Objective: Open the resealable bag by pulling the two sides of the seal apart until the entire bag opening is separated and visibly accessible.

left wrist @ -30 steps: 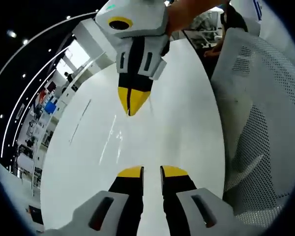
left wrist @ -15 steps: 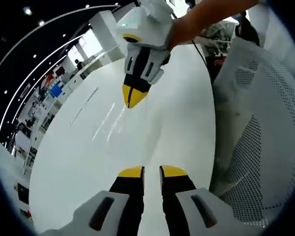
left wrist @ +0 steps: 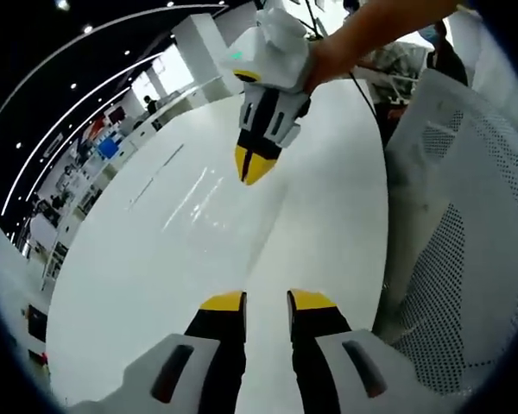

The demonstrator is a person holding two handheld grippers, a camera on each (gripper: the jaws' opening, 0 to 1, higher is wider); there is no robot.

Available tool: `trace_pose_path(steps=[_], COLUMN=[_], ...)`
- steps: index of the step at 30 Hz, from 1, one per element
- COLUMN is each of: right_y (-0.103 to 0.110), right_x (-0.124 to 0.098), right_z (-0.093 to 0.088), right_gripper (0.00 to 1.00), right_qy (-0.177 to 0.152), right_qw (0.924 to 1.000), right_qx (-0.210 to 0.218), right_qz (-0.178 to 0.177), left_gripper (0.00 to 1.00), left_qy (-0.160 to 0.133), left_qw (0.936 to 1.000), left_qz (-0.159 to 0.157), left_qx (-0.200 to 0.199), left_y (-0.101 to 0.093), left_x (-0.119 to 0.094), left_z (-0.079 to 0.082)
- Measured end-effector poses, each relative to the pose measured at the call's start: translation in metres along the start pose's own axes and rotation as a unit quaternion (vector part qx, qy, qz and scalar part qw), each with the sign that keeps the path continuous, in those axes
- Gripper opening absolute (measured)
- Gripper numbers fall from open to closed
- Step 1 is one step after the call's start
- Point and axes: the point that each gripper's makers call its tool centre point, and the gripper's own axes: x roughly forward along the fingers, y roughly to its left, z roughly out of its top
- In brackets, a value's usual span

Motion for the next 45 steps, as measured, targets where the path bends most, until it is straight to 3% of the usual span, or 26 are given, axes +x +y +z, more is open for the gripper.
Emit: trace_pose_path(steps=[8,10,16,21,25,27,33,38,45], right_y=[0.011,0.02,0.027,0.035,0.039,0.04,0.038,0.036,0.039], right_x=[0.003,0.003,0.005,0.002,-0.009,-0.014,-0.026,-0.038,-0.047], right_z=[-0.007,-0.008,-0.005,0.003,0.007,0.009,0.002,0.0,-0.003], right_gripper=[0.06,0.11,0.24,0.3,0.39,0.48,0.63,0.72,0.78], right_qy=[0.009,0.002,-0.02,-0.039,-0.065,-0.083,-0.08,-0.087,-0.09], right_qw=[0.9995,0.9979,0.9955,0.9927,0.9877,0.9819,0.9789,0.9755,0.9726], right_qx=[0.026,0.054,0.084,0.104,0.136,0.166,0.188,0.202,0.214], right_qz=[0.018,0.035,0.038,0.046,0.04,0.036,0.015,0.001,-0.002], left_gripper=[0.2,0.21,0.26,0.26,0.31,0.34,0.48,0.52,0.6], left_qy=[-0.003,-0.002,0.007,0.017,0.023,0.014,0.017,0.013,0.013], left_qw=[0.9999,0.9998,0.9989,0.9993,0.9988,0.9992,0.9985,0.9981,0.9968], left_qz=[-0.008,-0.008,-0.011,-0.018,-0.015,-0.013,-0.018,-0.013,-0.006], left_qx=[-0.014,-0.02,-0.045,-0.027,-0.041,-0.035,-0.049,-0.058,-0.079], left_y=[-0.004,-0.004,-0.004,-0.006,-0.001,0.0,0.003,0.005,0.006], left_x=[0.003,0.003,0.002,-0.001,-0.004,-0.004,-0.002,-0.003,-0.005], left_z=[0.002,0.0,-0.008,-0.014,-0.019,-0.017,-0.019,-0.018,-0.019])
